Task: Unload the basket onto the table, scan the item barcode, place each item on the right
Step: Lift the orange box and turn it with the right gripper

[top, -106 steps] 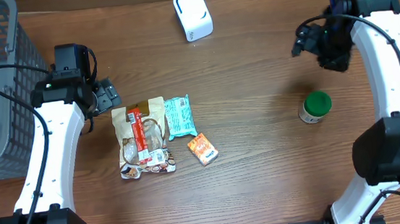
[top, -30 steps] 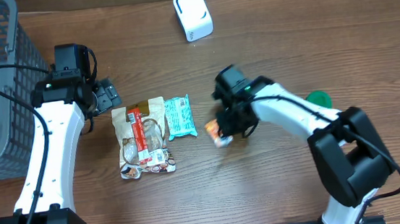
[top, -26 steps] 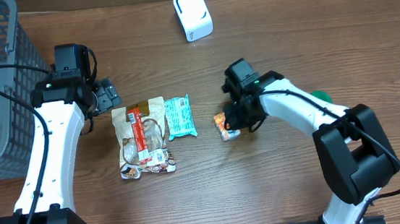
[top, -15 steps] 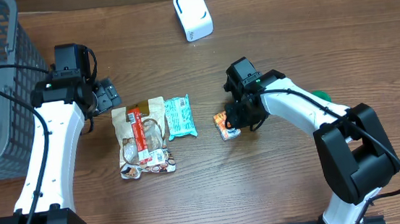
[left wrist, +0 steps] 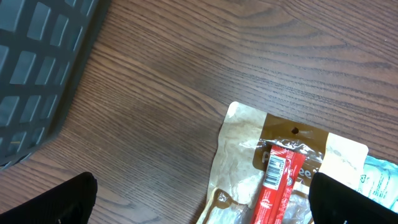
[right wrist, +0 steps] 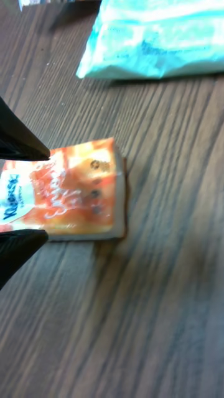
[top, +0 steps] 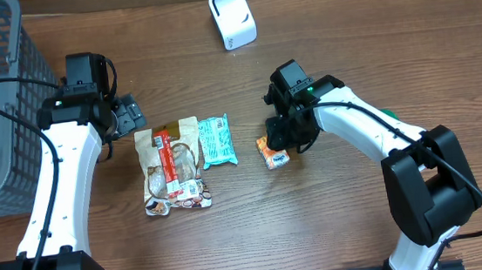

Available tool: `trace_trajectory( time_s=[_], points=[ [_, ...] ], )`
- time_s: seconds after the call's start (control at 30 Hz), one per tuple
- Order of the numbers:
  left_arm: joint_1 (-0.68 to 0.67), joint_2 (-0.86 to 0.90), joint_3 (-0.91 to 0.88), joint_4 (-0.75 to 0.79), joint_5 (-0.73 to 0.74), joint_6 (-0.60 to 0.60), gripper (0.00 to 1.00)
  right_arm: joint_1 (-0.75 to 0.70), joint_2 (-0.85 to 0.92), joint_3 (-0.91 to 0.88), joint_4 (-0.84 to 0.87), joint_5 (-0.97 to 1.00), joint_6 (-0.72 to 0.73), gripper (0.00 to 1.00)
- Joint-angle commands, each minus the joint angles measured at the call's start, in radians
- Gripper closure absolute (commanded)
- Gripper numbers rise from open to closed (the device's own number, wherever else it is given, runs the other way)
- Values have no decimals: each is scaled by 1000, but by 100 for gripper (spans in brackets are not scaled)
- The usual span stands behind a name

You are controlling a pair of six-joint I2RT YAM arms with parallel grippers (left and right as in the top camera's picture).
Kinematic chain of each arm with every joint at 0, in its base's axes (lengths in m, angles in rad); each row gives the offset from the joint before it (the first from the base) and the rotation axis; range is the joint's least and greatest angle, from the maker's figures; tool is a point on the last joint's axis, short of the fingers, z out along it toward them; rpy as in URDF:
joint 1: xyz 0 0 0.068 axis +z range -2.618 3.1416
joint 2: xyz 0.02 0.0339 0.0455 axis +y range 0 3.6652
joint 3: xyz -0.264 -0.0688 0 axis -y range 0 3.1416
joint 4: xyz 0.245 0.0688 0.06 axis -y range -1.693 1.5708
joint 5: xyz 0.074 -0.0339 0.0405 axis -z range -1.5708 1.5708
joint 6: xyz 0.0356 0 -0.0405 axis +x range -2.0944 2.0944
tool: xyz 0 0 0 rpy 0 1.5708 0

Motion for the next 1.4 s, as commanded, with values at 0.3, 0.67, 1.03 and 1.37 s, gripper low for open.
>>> trace_trajectory(
  time_s=[0.3, 0.67, 1.03, 1.37],
  points=[
    [1, 6, 19, 2, -6, 19, 0, -3, -34, -37, 0, 52, -2, 62],
    [1, 6, 19, 2, -6, 19, 0, -3, -34, -55, 31, 49, -1, 64],
    [1, 6, 19, 2, -6, 19, 0, -3, -34, -63, 55, 50, -1, 69],
    [1, 6, 19, 2, -6, 19, 0, -3, -34, -112, 113, 49, 26, 71]
  ],
)
